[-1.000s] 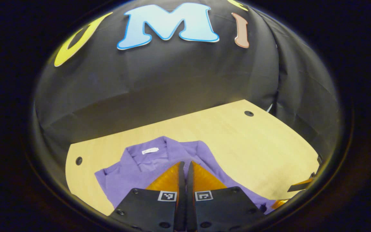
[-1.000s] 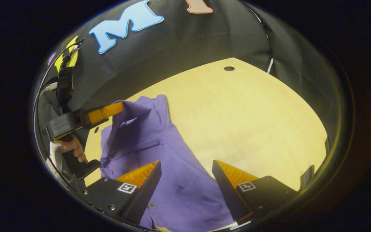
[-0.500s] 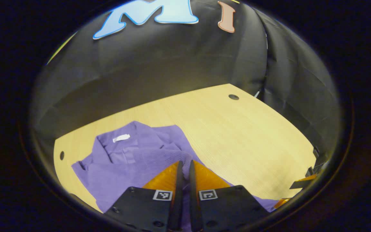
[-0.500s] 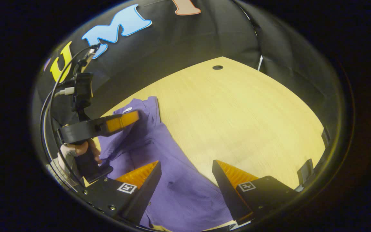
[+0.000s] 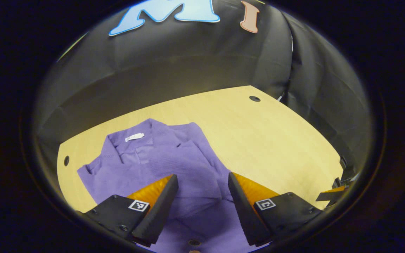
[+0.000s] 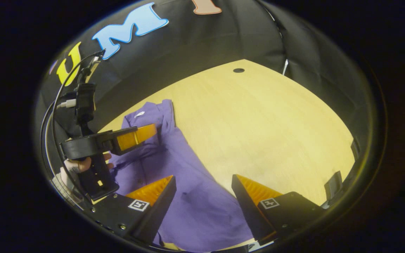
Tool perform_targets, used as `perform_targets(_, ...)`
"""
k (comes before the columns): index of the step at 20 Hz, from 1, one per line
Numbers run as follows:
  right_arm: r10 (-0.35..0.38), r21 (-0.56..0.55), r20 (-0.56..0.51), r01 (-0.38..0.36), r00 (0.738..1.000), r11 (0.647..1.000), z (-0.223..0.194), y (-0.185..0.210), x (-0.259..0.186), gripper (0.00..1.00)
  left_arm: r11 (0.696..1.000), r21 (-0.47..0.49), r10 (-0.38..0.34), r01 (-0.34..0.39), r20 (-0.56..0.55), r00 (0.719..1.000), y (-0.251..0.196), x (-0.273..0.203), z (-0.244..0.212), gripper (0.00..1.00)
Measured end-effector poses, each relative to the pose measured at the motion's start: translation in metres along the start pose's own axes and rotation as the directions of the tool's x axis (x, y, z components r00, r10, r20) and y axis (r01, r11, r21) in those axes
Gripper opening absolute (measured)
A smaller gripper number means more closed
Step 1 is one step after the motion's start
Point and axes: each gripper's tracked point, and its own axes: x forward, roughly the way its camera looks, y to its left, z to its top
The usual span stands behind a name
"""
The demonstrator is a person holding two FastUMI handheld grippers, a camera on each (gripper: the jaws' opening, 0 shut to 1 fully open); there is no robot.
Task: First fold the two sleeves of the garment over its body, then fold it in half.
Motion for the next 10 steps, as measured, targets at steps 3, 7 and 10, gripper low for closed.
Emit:
perform_targets(3,0.011,-0.03,-0.016,-0.011,1.0,0.999,-0.006,0.002,-0.001,0.98,0.998,-0.043,0.038,-0.039,-0.007,0.999,0.019,-0.024,-0.02,0.94)
perform_targets(7,0.017,-0.086,-0.048,-0.021,0.999,0.996,-0.019,0.003,0.0,0.98,0.991,-0.097,0.087,-0.09,-0.035,0.996,0.042,-0.062,-0.068,0.94)
perform_targets(10,0.023,-0.124,-0.084,-0.033,0.996,0.992,-0.032,0.006,-0.001,0.98,0.983,-0.128,0.121,-0.131,-0.078,0.989,0.056,-0.093,-0.114,0.94)
